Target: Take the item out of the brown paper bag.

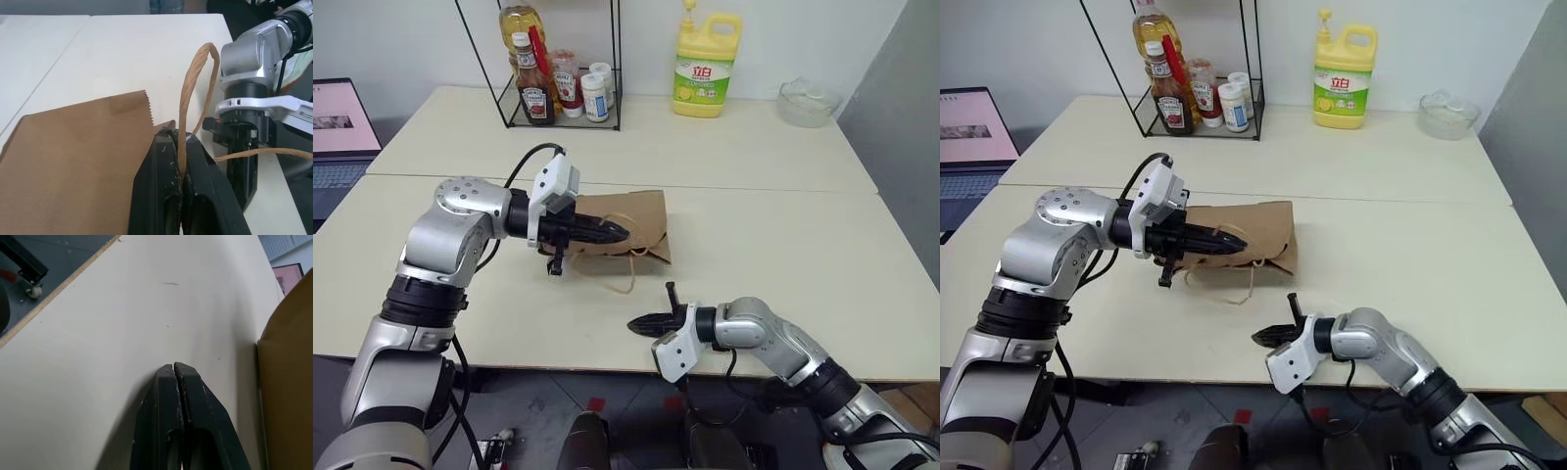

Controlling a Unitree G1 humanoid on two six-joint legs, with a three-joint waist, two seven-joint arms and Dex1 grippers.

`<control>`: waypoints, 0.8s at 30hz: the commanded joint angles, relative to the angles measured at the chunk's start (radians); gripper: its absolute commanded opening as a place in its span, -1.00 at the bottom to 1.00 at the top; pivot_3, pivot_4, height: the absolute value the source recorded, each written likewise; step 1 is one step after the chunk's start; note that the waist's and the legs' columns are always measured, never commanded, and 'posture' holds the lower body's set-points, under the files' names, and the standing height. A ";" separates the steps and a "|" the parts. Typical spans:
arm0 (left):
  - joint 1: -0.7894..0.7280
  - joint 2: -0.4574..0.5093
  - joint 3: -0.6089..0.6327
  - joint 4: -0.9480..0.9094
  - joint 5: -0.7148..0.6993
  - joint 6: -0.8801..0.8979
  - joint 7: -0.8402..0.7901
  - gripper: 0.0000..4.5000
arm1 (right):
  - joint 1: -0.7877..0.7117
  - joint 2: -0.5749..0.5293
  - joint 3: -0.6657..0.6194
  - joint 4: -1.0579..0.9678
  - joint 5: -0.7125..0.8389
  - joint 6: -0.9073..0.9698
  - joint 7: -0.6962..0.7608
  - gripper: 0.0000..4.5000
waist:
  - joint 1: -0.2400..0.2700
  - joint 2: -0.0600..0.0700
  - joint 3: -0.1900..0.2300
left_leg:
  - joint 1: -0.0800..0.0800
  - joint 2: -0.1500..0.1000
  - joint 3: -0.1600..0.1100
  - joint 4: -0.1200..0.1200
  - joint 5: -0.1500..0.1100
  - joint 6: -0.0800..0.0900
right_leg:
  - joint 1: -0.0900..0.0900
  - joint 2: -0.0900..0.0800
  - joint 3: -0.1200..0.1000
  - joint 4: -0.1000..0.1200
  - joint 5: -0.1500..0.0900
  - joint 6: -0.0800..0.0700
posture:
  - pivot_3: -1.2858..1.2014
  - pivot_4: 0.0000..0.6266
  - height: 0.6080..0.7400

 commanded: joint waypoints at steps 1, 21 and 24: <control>0.014 0.010 0.018 -0.052 -0.011 0.001 -0.015 -1.00 | 0.043 -0.018 -0.028 -0.042 -0.005 -0.021 -0.042 -0.99 | 0.001 0.000 0.000 | 0.000 0.000 0.000 0.000 0.000 0.000 | 0.000 0.000 0.000 0.000 0.000 0.000 | 0.03 -0.52 1.00; 0.119 0.010 0.008 -0.097 0.010 -0.034 -0.036 -1.00 | 0.161 -0.083 -0.166 -0.189 -0.125 -0.185 -0.337 0.82 | 0.000 0.000 0.000 | 0.000 0.000 0.000 0.000 0.000 0.000 | 0.000 0.000 0.000 0.000 0.000 0.000 | 0.03 -0.52 1.00; 0.114 0.009 0.007 -0.083 0.014 -0.041 -0.039 -1.00 | 0.133 -0.074 -0.135 -0.151 -0.153 -0.215 -0.336 0.82 | -0.001 0.000 0.000 | 0.000 0.000 0.000 0.000 0.000 0.000 | 0.000 0.000 0.001 0.000 0.000 0.000 | 0.03 -0.52 1.00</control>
